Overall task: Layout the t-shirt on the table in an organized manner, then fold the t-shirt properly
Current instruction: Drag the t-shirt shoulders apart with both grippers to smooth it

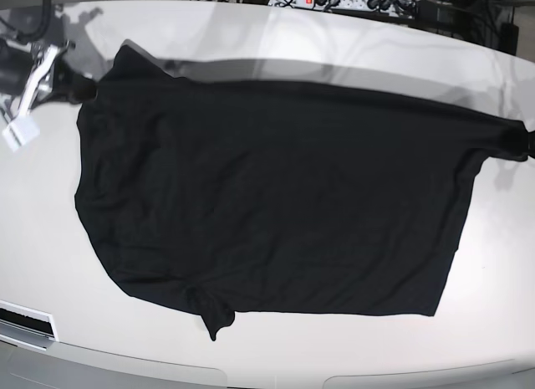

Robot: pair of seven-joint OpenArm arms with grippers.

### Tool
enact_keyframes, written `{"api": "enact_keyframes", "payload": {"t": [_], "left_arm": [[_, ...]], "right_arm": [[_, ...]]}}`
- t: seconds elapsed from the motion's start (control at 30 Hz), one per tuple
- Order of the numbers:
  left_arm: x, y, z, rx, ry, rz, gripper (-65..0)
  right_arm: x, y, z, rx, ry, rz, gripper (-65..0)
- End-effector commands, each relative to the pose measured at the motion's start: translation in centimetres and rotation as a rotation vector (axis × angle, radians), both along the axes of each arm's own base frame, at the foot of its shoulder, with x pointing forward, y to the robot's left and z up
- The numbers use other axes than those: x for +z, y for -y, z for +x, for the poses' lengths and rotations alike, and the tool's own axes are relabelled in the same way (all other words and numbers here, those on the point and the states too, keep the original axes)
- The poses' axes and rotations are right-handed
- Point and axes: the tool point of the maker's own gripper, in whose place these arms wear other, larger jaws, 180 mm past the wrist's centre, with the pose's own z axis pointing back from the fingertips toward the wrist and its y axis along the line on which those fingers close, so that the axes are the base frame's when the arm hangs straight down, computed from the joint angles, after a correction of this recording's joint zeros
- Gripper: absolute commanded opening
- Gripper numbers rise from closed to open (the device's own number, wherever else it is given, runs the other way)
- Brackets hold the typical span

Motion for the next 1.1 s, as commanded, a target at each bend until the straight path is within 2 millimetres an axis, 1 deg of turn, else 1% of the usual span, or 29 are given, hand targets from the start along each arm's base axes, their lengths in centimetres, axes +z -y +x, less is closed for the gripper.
{"api": "enact_keyframes", "payload": {"t": [0.0,0.1,0.2,0.33,0.4,0.5,0.57,0.7,0.83,0.93,1.07], "left_arm": [[1.8,-1.3,0.9,0.003,0.042,0.034,-65.0],[1.8,-1.3,0.9,0.003,0.042,0.034,-65.0],[1.8,-1.3,0.9,0.003,0.042,0.034,-65.0],[2.0,-1.5,0.9,0.004,0.042,0.039,-65.0],[2.1,-1.6,0.9,0.003,0.043,0.044,-65.0],[2.4,-1.7,0.9,0.007,0.036,0.053,-65.0],[2.5,-2.0,0.8,0.022,0.026,0.058,-65.0],[2.0,-2.7,-0.6,0.023,-0.018,0.08,-65.0],[0.8,-3.2,-3.1,0.017,-0.089,0.099,-65.0],[0.2,-3.4,-5.1,-0.011,-0.146,0.123,-65.0],[0.1,-3.3,-7.4,-0.062,-0.216,0.161,-65.0]], "right_arm": [[0.6,-0.2,0.0,0.008,0.017,0.012,-65.0],[0.4,-1.8,-1.4,0.044,-0.014,0.044,-65.0],[1.0,-3.0,-2.2,0.064,-0.006,0.063,-65.0],[2.0,-3.9,-2.9,0.105,0.017,0.035,-65.0],[2.2,-3.5,-2.9,0.118,0.027,-0.024,-65.0],[1.7,-1.5,-2.8,0.103,0.023,-0.153,-65.0],[1.5,-0.6,-3.0,0.089,0.009,-0.194,-65.0],[1.3,-0.3,-3.6,0.09,-0.016,-0.2,-65.0],[1.0,-0.3,-4.3,0.093,-0.038,-0.202,-65.0],[0.8,-0.5,-5.5,0.097,-0.07,-0.189,-65.0],[0.3,-0.5,-7.3,0.104,-0.125,-0.186,-65.0]]}}
